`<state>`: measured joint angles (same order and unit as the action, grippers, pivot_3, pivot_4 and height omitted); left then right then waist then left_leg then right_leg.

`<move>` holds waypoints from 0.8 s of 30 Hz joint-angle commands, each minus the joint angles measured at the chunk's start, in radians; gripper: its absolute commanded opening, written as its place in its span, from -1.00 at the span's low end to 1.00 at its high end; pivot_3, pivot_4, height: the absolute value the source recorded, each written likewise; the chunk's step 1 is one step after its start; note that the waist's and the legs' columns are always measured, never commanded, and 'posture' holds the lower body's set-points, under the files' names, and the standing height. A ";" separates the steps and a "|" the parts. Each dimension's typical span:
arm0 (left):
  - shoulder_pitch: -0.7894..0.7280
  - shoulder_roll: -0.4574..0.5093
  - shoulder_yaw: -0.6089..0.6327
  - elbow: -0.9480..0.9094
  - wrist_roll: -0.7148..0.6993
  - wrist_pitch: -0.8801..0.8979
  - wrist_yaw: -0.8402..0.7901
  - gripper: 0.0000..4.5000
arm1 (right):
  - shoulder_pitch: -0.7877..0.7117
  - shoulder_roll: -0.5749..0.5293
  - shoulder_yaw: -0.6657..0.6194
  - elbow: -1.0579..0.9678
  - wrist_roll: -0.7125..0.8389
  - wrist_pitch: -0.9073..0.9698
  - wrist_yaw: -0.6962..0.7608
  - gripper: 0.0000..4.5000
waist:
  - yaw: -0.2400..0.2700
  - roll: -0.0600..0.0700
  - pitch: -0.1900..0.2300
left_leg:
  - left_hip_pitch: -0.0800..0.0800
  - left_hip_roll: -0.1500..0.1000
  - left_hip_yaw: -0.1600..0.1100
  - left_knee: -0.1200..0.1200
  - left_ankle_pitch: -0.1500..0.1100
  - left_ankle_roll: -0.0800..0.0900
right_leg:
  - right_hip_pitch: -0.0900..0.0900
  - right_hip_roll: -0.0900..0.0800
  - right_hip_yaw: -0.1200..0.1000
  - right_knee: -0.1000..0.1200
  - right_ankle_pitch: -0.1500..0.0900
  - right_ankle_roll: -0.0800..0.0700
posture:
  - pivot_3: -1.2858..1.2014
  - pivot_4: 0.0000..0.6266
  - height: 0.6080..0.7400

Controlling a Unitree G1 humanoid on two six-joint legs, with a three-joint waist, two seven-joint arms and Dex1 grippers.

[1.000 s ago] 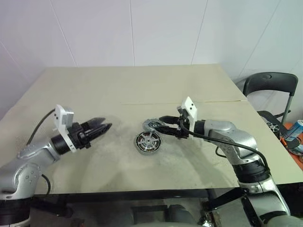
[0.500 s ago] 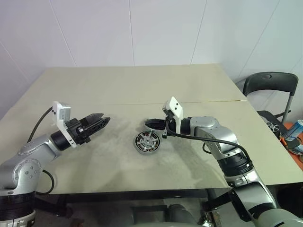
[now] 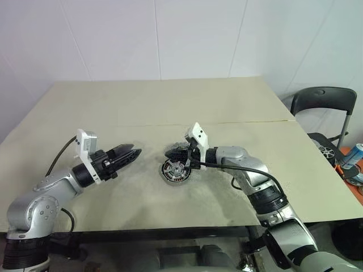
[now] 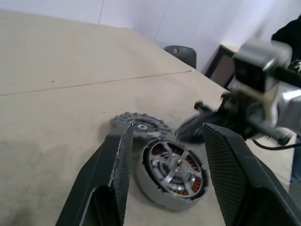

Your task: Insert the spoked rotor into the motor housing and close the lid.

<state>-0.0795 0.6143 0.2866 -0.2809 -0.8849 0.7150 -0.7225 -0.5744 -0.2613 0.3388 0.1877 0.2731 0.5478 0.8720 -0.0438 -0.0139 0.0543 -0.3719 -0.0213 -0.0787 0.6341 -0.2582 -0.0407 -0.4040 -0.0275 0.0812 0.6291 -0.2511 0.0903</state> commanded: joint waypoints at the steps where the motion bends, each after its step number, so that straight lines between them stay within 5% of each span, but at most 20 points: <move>1: 0.003 -0.005 -0.005 0.029 0.033 -0.053 -0.048 0.10 | 0.021 0.019 0.039 0.083 -0.063 -0.067 -0.004 -0.99 | -0.001 0.000 0.000 | 0.000 0.000 0.000 0.000 0.000 0.000 | 0.000 0.000 0.000 0.000 0.000 0.000 | 0.03 -1.00 1.00; 6: -0.004 -0.009 -0.011 0.124 0.086 -0.115 -0.123 0.10 | 0.027 0.035 0.005 0.101 -0.068 -0.091 -0.021 -0.99 | -0.005 0.000 -0.001 | 0.006 0.001 0.000 -0.001 0.000 0.000 | 0.005 0.001 0.000 0.001 -0.001 -0.001 | 0.03 -1.00 1.00; 15: -0.005 -0.043 -0.036 0.231 0.156 -0.207 -0.199 0.10 | -0.025 0.087 -0.216 -0.071 0.195 0.149 -0.028 -0.99 | -0.002 0.000 0.000 | 0.014 0.001 0.000 -0.002 0.000 0.000 | 0.012 0.000 0.001 0.000 -0.004 0.000 | 0.03 -1.00 1.00; 20: -0.009 -0.060 -0.040 0.266 0.181 -0.238 -0.226 0.10 | 0.006 0.044 -0.020 0.076 -0.093 -0.081 -0.111 -0.99 | -0.003 0.000 0.000 | 0.014 0.001 0.000 -0.004 0.000 0.000 | 0.011 0.000 0.000 0.000 -0.004 0.000 | 0.03 -1.00 1.00; 24: -0.016 -0.063 -0.033 0.290 0.192 -0.250 -0.237 0.10 | 0.003 0.090 -0.013 0.201 -0.187 -0.193 -0.229 -0.99 | -0.007 0.000 0.000 | 0.014 0.001 0.001 -0.004 0.000 0.000 | 0.010 0.000 0.001 0.000 -0.004 0.000 | 0.03 -1.00 1.00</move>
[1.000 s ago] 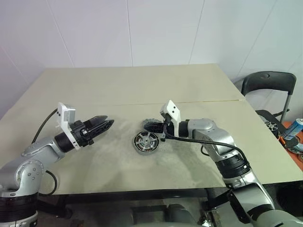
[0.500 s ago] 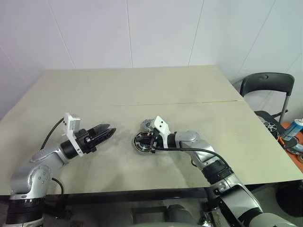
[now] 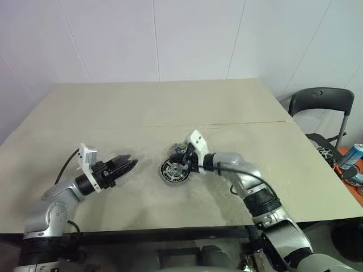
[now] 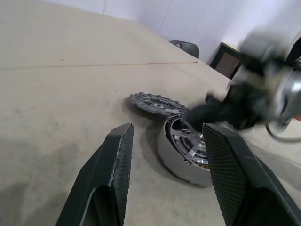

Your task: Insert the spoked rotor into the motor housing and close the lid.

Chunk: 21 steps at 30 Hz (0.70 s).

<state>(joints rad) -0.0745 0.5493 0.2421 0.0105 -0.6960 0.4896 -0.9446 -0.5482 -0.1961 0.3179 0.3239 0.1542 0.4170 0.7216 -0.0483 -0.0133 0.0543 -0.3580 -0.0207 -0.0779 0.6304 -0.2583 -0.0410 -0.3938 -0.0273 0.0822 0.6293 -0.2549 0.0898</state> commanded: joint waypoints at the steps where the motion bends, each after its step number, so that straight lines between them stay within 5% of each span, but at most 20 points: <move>1: -0.021 0.002 0.012 0.000 0.005 -0.026 -0.016 0.10 | -0.027 0.032 0.005 0.084 -0.081 -0.079 -0.095 -0.99 | -0.005 -0.001 -0.001 | 0.000 0.000 0.000 0.000 0.000 0.000 | 0.000 0.000 0.000 0.000 0.000 0.000 | 0.03 -1.00 1.00; 17: -0.036 -0.011 0.009 -0.067 -0.007 0.039 0.045 0.10 | 0.007 0.080 -0.204 -0.249 0.329 0.274 0.076 -0.99 | -0.021 0.000 0.000 | 0.000 0.001 -0.006 0.000 0.000 0.000 | 0.001 0.000 -0.001 0.001 0.000 0.003 | 0.03 -1.00 1.00; 21: -0.049 -0.013 0.004 -0.076 -0.006 0.052 0.056 0.10 | 0.022 0.026 -0.046 -0.140 0.119 0.146 0.033 -0.99 | -0.021 0.000 0.000 | 0.000 0.001 -0.004 0.000 0.000 0.000 | 0.001 0.000 -0.001 0.000 -0.001 0.002 | 0.03 -1.00 1.00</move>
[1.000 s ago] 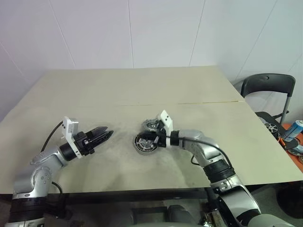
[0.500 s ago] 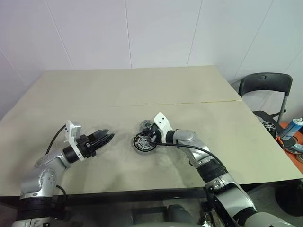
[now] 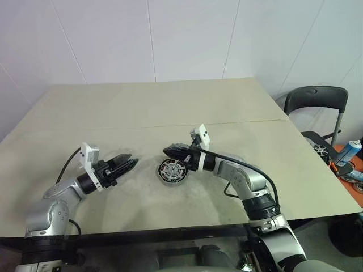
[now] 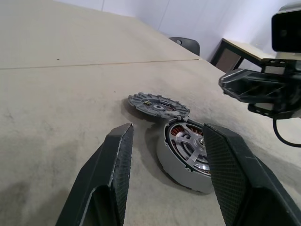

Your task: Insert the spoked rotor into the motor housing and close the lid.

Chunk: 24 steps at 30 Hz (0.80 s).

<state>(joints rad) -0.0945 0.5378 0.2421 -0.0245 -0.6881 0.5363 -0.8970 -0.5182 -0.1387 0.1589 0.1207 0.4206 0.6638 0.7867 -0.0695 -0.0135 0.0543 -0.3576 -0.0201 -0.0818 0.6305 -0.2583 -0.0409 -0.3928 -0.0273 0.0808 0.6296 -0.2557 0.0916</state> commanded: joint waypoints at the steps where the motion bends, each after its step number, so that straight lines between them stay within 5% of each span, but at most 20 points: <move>1: -0.030 -0.003 0.003 -0.043 -0.015 0.007 0.010 0.10 | -0.001 -0.052 0.174 0.112 -0.229 -0.160 -0.052 -0.99 | 0.000 0.000 0.000 | 0.000 0.000 0.001 0.000 0.000 0.000 | 0.000 0.000 0.000 0.000 0.000 0.000 | 0.03 -1.00 1.00; 5: -0.037 -0.012 0.000 -0.079 -0.023 0.033 0.040 0.10 | 0.019 -0.074 0.249 0.246 -0.348 -0.268 -0.086 -0.99 | -0.001 0.000 -0.002 | 0.002 -0.001 0.003 0.000 0.000 0.000 | 0.001 -0.001 0.001 -0.001 0.000 0.000 | 0.03 -1.00 1.00; 17: -0.017 -0.027 0.008 -0.185 -0.056 0.102 0.113 0.10 | -0.047 -0.020 -0.007 0.066 -0.063 -0.076 -0.011 -0.99 | 0.001 -0.003 -0.002 | 0.000 0.000 -0.001 0.002 0.000 0.000 | 0.001 -0.001 0.001 -0.001 0.000 -0.001 | 0.03 -1.00 1.00; 24: -0.076 -0.001 0.017 -0.159 -0.072 0.133 0.112 0.10 | -0.219 -0.198 0.012 -0.070 -0.083 -0.117 0.144 -0.91 | 0.001 0.001 0.001 | -0.004 -0.001 0.001 -0.002 0.000 0.000 | -0.004 0.000 -0.001 0.000 0.002 0.002 | 0.03 -1.00 1.00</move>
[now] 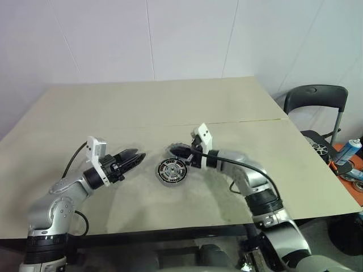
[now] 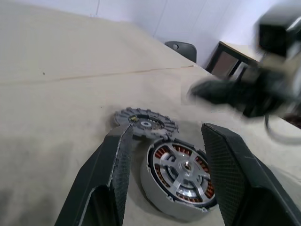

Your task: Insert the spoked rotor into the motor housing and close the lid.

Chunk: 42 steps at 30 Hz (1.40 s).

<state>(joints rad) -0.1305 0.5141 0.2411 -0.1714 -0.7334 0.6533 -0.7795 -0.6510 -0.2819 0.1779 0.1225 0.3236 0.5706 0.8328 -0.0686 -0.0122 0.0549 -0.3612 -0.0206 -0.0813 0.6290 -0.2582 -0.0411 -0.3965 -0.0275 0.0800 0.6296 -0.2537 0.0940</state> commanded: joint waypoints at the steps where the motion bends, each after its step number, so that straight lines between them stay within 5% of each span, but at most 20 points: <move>1: -0.050 0.032 0.027 -0.025 -0.070 0.054 -0.019 0.10 | -0.128 -0.108 0.010 -0.078 0.019 -0.043 0.187 -0.82 | 0.000 0.000 0.000 | 0.000 0.000 0.000 0.000 0.000 0.000 | 0.000 0.000 0.000 0.000 0.000 0.000 | 0.03 -1.00 1.00; 4: -0.086 0.041 0.078 -0.046 -0.224 0.172 -0.012 0.10 | -0.195 -0.246 0.127 -0.057 -0.085 -0.215 0.390 -0.44 | -0.001 0.000 0.001 | -0.003 0.000 0.000 0.002 0.000 0.000 | 0.000 -0.001 -0.001 -0.001 -0.001 0.002 | 0.03 -1.00 1.00; 8: -0.075 0.071 0.003 -0.067 -0.127 0.133 -0.014 0.10 | -0.251 -0.360 0.313 0.145 -0.319 -0.553 0.559 0.13 | -0.003 -0.001 0.001 | -0.001 0.000 0.001 0.001 0.000 0.000 | 0.001 -0.001 -0.001 -0.003 -0.002 0.002 | 0.03 -1.00 1.00; 19: -0.048 0.016 -0.014 -0.174 -0.152 0.165 0.099 0.10 | -0.299 -0.258 0.439 0.321 -0.501 -1.053 0.613 0.13 | 0.000 -0.001 0.005 | 0.002 0.000 -0.001 0.000 0.000 0.000 | 0.003 0.000 -0.001 0.000 0.001 -0.001 | 0.03 -1.00 1.00; 26: 0.017 0.074 -0.052 -0.231 -0.106 0.150 0.066 0.10 | -0.337 -0.190 0.478 0.452 -0.583 -1.257 0.557 0.13 | 0.000 -0.001 0.005 | 0.004 -0.001 0.000 0.002 0.000 0.000 | 0.005 -0.001 0.000 0.000 -0.001 -0.005 | 0.03 -1.00 1.00; 42: 0.034 0.070 -0.032 -0.238 -0.125 0.156 0.121 0.10 | -0.398 -0.123 0.516 0.742 -0.781 -1.471 0.358 0.13 | -0.002 -0.001 0.005 | 0.006 0.000 -0.003 0.002 0.000 -0.001 | 0.006 -0.001 0.000 0.001 -0.001 -0.006 | 0.03 -1.00 1.00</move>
<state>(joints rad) -0.0884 0.5833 0.1832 -0.3746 -0.8424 0.8196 -0.6666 -1.0278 -0.4030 0.6820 0.8515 -0.4395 -0.8777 1.1956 -0.0708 -0.0131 0.0601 -0.3549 -0.0211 -0.0837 0.6310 -0.2578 -0.0416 -0.3899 -0.0281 0.0803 0.6306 -0.2542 0.0885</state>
